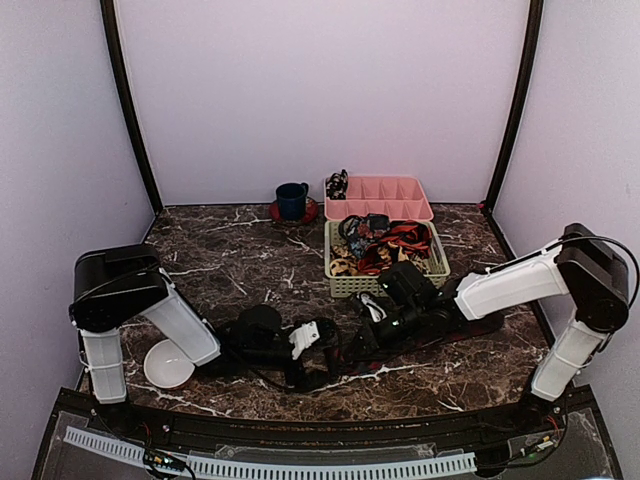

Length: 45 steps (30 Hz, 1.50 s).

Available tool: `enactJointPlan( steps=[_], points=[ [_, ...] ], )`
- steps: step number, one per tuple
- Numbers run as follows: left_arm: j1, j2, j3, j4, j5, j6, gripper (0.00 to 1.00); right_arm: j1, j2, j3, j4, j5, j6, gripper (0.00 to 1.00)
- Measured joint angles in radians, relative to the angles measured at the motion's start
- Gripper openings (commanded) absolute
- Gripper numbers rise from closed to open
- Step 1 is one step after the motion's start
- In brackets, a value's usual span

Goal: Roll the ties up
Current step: Roll the tie at the center of the board.

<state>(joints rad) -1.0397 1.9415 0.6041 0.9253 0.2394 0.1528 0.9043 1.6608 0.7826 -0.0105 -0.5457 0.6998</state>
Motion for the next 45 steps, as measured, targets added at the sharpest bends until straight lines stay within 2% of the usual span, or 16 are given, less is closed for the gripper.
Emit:
enactJointPlan(
  steps=[13, 15, 17, 21, 23, 25, 27, 29, 34, 37, 38, 40, 45],
  points=[
    [0.016, 0.119, 0.166, -0.030, 0.123, 0.043, 0.98, -0.011, 0.026, 0.057, -0.064, -0.008, -0.035, 0.00],
    [0.013, 0.128, 0.176, -0.026, 0.124, 0.046, 0.89, -0.014, 0.026, 0.060, -0.071, -0.010, -0.039, 0.00],
    [0.011, 0.134, 0.180, -0.021, 0.120, 0.047, 0.73, -0.017, 0.026, 0.063, -0.078, -0.012, -0.043, 0.00],
    [0.009, 0.135, 0.177, -0.014, 0.115, 0.044, 0.47, -0.022, 0.026, 0.070, -0.090, -0.017, -0.050, 0.00],
    [0.009, 0.131, 0.155, 0.011, 0.117, 0.038, 0.38, -0.023, 0.026, 0.076, -0.095, -0.021, -0.052, 0.00],
    [0.007, 0.116, 0.125, 0.028, 0.116, 0.022, 0.35, -0.024, 0.027, 0.081, -0.094, -0.029, -0.053, 0.00],
    [0.002, 0.101, 0.101, 0.035, 0.116, 0.011, 0.36, -0.022, 0.033, 0.086, -0.089, -0.042, -0.053, 0.00],
    [-0.007, 0.086, 0.082, 0.035, 0.115, -0.001, 0.45, -0.021, 0.046, 0.089, -0.078, -0.058, -0.053, 0.00],
    [-0.020, 0.074, 0.062, 0.045, 0.105, -0.032, 0.53, -0.023, 0.075, 0.089, -0.071, -0.086, -0.053, 0.00],
    [-0.021, 0.071, 0.049, 0.060, 0.095, -0.043, 0.72, -0.024, 0.081, 0.088, -0.064, -0.087, -0.057, 0.00],
    [-0.022, 0.070, 0.045, 0.064, 0.090, -0.047, 0.86, -0.025, 0.081, 0.086, -0.060, -0.087, -0.057, 0.00],
    [-0.026, 0.070, 0.040, 0.076, 0.078, -0.047, 0.98, -0.029, 0.081, 0.079, -0.051, -0.088, -0.056, 0.00],
    [-0.050, 0.071, 0.036, 0.089, 0.040, -0.043, 0.99, -0.033, 0.081, 0.077, -0.041, -0.090, -0.056, 0.00]
  ],
)
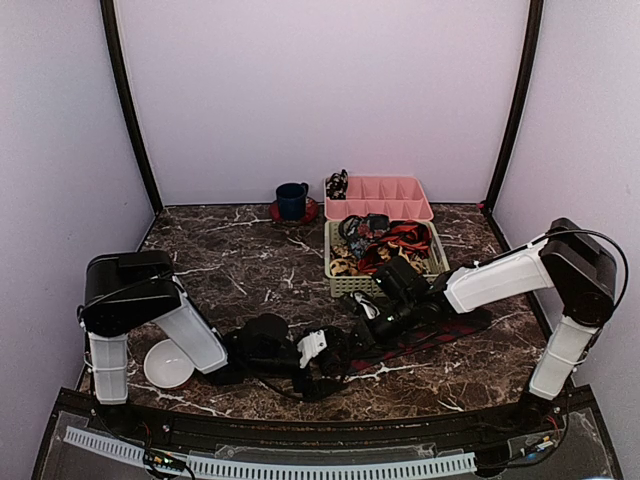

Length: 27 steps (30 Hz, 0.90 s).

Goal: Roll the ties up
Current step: Roll the tie at the center of the board.

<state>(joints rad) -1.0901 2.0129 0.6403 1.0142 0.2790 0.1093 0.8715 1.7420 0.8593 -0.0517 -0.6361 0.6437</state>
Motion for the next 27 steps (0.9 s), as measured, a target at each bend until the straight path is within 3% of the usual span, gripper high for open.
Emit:
enactJointPlan(
  steps=[4, 9, 12, 18, 27],
  points=[
    [-0.007, 0.029, 0.035, 0.003, -0.030, 0.005, 0.82, 0.000, 0.000, 0.001, 0.000, -0.003, 0.000, 0.00],
    [-0.006, 0.045, 0.054, 0.009, -0.062, -0.007, 0.44, -0.001, 0.000, 0.005, -0.005, -0.006, 0.000, 0.00],
    [-0.005, 0.046, 0.057, 0.006, -0.071, -0.018, 0.34, -0.002, 0.000, 0.015, -0.012, -0.007, -0.001, 0.00],
    [-0.005, 0.046, 0.056, 0.006, -0.071, -0.034, 0.32, -0.010, 0.000, 0.017, -0.019, -0.008, -0.023, 0.00],
    [-0.006, 0.046, 0.047, 0.019, -0.068, -0.037, 0.45, -0.033, 0.034, -0.051, 0.098, -0.030, -0.066, 0.00]
  ],
)
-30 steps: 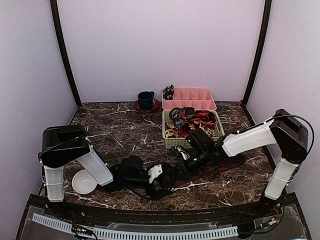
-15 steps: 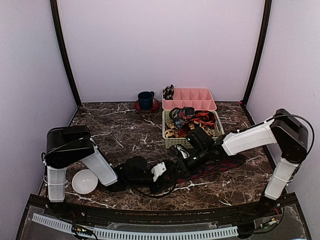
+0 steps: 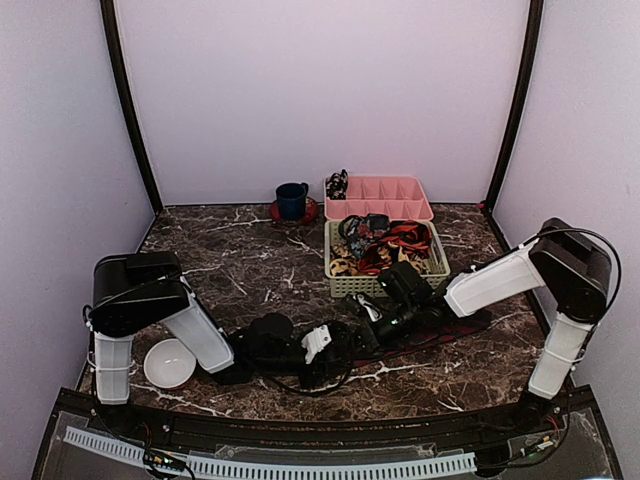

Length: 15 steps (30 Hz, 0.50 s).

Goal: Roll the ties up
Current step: Roll the tie at the center of the board.

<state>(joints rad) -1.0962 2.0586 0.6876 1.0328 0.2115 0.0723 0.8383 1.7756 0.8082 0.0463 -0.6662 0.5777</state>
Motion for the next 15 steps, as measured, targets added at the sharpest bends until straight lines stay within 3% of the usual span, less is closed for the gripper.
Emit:
enactJointPlan(
  steps=[10, 15],
  points=[
    [0.008, 0.000, -0.080, 0.117, 0.024, -0.013, 0.75, -0.026, 0.031, -0.061, 0.119, -0.018, -0.019, 0.00],
    [0.008, 0.000, -0.167, 0.236, 0.013, -0.020, 0.79, -0.033, 0.040, -0.064, 0.134, -0.032, -0.021, 0.00]
  ],
)
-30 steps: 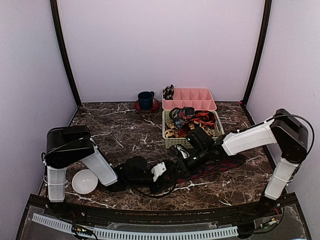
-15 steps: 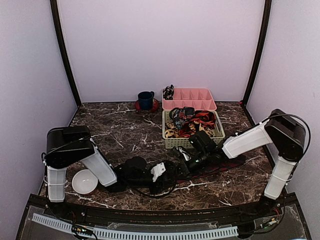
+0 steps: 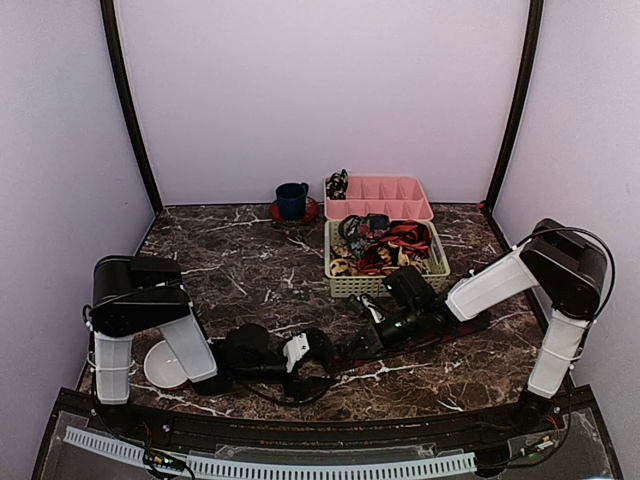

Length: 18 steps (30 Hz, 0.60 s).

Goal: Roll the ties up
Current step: Roll the tie at the center of the board.

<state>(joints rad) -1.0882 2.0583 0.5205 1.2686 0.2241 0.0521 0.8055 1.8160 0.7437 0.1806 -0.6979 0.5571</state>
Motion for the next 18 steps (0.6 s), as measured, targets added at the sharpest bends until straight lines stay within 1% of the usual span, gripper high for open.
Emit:
enactJointPlan(
  steps=[8, 18],
  points=[
    [0.000, 0.001, -0.067, 0.101, -0.049, -0.031, 0.78, -0.002, -0.002, -0.007, 0.001, 0.001, -0.007, 0.00],
    [0.000, 0.066, -0.059, 0.221, -0.049, -0.043, 0.74, -0.006, -0.007, -0.037, 0.029, 0.011, 0.002, 0.00]
  ],
)
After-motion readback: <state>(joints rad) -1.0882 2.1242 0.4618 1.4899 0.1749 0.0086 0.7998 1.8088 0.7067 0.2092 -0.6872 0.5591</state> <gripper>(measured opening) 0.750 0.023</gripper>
